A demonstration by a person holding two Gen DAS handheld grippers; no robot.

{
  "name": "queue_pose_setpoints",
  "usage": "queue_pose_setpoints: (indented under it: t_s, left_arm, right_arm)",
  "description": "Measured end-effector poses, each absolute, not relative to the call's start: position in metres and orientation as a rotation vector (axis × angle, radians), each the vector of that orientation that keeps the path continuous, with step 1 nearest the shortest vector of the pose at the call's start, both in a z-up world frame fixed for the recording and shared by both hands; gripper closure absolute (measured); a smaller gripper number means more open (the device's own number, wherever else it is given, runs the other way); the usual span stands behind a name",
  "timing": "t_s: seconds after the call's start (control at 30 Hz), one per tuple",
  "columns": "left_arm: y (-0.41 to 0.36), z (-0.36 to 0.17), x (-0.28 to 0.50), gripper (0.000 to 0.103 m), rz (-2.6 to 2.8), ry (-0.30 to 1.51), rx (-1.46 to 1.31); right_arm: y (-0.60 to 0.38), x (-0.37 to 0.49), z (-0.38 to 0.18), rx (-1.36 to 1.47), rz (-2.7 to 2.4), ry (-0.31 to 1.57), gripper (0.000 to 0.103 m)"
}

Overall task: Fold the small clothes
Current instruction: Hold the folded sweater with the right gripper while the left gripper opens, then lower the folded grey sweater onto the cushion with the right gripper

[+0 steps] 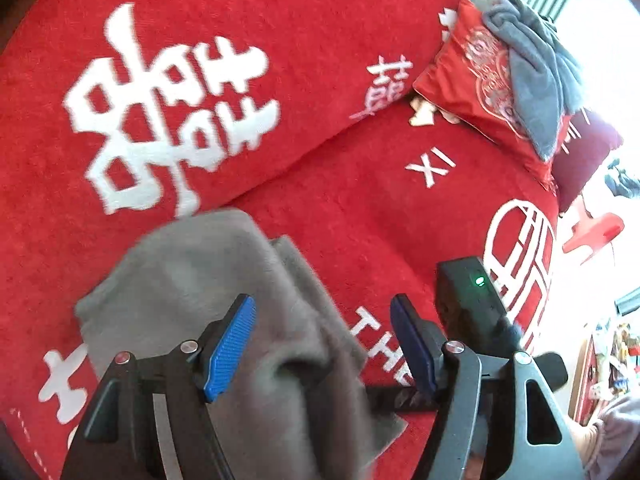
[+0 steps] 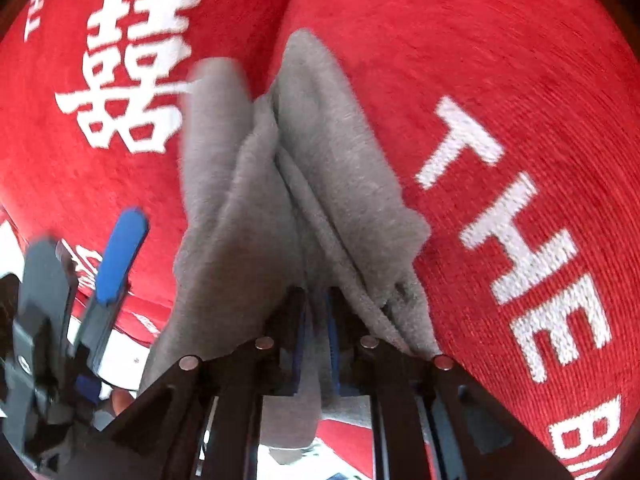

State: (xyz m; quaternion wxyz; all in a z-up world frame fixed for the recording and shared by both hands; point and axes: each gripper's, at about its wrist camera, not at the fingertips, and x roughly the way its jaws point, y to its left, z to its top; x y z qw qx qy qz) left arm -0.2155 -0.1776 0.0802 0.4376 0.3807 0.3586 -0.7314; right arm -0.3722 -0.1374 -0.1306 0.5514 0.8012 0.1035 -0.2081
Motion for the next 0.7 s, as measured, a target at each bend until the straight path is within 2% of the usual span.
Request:
queue_pose_setpoints:
  t_s: [0.03,0.2,0.33,0.47,0.63,0.67,0.7]
  left_arm:
    - [-0.175,0.081,-0.206,0.032,-1.797,0.901,0.932]
    - [-0.166,0.069,-0.136,0.032,-1.598,1.04,0.844]
    - [-0.161,0.048,-0.089,0.032,-1.422,1.107,0.826]
    - [-0.154,0.035,-0.043,0.032,-1.28,1.185,0.732]
    - [-0.151,0.02,-0.018,0.032,-1.168,1.193,0.761]
    - [-0.152,0.015,-0.018,0.032,-1.146,1.202,0.772]
    - [-0.153,0.009,-0.017,0.032,-1.124,1.222,0.783]
  right_arm:
    - [-0.136,-0.379,-0.133,1.913,-0.491,0.21,0.082]
    - [-0.139,-0.413,-0.136,2.006,-0.46,-0.021,0.047]
    - [-0.15,-0.415,-0.135,2.018,-0.411,-0.133,0.041]
    - [-0.159,-0.395,-0.123,1.958,-0.381,-0.036,0.033]
    - [-0.183,-0.355,-0.096,1.789,-0.468,0.314,0.035]
    - [-0.189,-0.348,-0.089,1.731,-0.501,0.406,0.048]
    - [-0.195,-0.337,-0.08,1.677,-0.529,0.491,0.076]
